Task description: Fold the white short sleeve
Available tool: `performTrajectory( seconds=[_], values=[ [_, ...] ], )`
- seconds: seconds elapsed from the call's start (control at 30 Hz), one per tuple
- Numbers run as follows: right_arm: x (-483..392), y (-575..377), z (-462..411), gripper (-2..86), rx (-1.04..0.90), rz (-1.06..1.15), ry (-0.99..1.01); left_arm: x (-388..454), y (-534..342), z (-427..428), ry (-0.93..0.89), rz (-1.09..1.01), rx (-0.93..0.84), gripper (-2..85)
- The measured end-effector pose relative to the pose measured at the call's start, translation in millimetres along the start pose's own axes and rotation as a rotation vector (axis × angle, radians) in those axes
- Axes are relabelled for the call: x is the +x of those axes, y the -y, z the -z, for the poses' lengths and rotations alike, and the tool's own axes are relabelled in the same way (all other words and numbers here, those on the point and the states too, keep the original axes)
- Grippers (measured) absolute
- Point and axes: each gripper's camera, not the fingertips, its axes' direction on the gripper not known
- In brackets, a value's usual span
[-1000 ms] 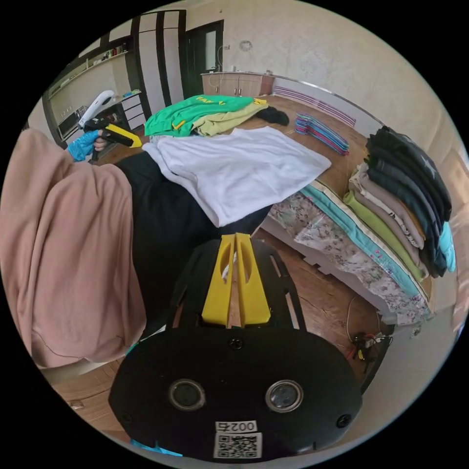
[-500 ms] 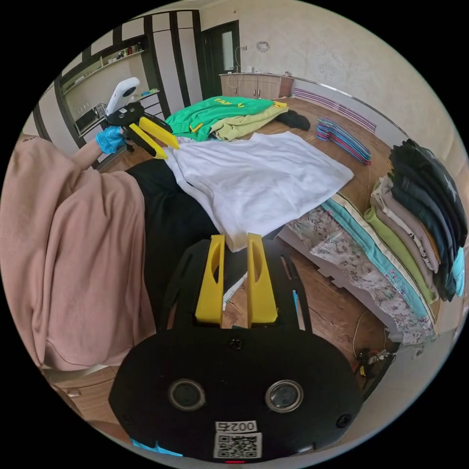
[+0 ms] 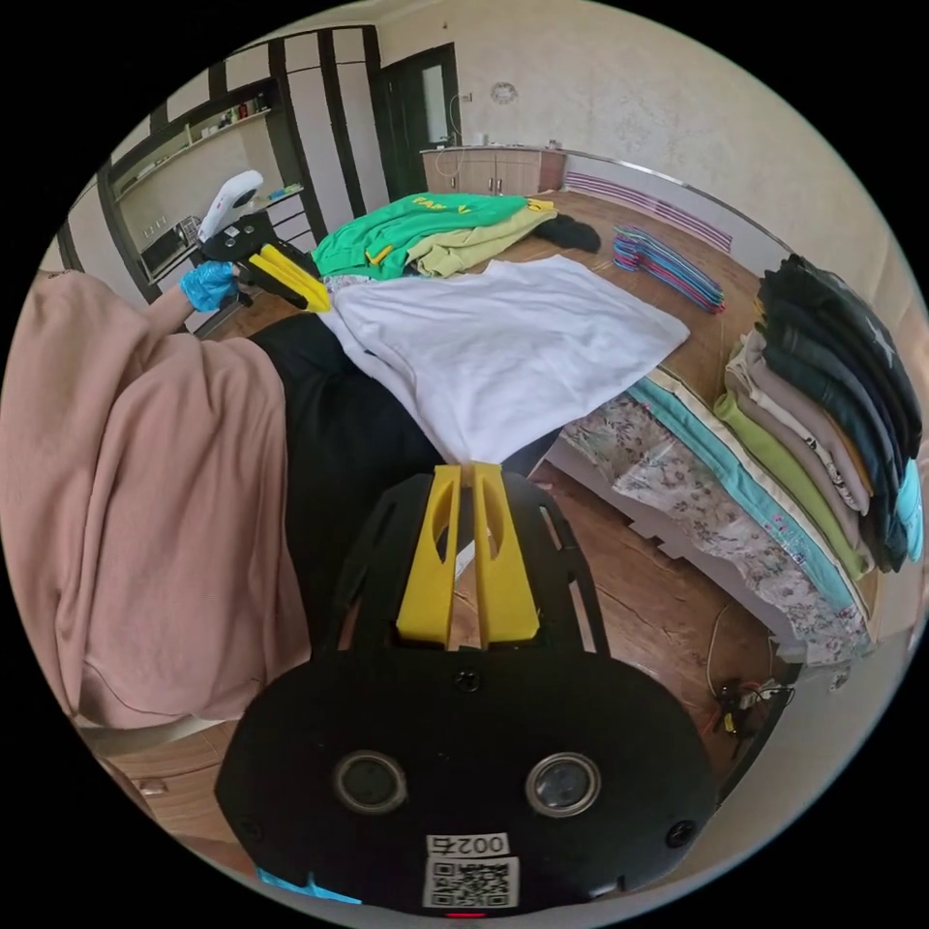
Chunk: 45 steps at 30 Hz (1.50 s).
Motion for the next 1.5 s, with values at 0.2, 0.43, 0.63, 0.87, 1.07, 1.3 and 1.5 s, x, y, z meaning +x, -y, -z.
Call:
performTrajectory(
  seconds=[0.2, 0.43, 0.63, 0.87, 1.07, 1.3, 1.5],
  values=[
    [-6, 2, 3, 8.4, -0.018, 0.048, 0.001, 6, 17, 21, -0.015, 0.014, 0.089, 4.8],
    [-27, 9, -9, 9.2, -0.061, 0.151, -0.136, 20, 71, 26, -0.066, -0.048, 0.185, 7.9],
    [-33, 12, -14, 9.2, -0.033, 0.140, -0.231, 42, 122, 19, -0.113, -0.146, 0.180, 9.4],
    [-37, 21, 0, 7.4, 0.071, 0.168, -0.182, 66, 162, -1, -0.153, -0.224, 0.134, 12.9],
    [-33, 22, 20, 3.1, 0.126, 0.161, -0.164, 89, 187, -13, -0.116, -0.276, 0.088, 14.4],
    [-25, 18, 35, -0.6, 0.156, 0.132, -0.127, 113, 212, -25, -0.052, -0.337, 0.044, 10.8],
    [-30, 20, 36, 1.9, 0.130, 0.151, -0.148, 121, 217, -14, -0.014, -0.321, 0.085, 2.0]
  ],
)
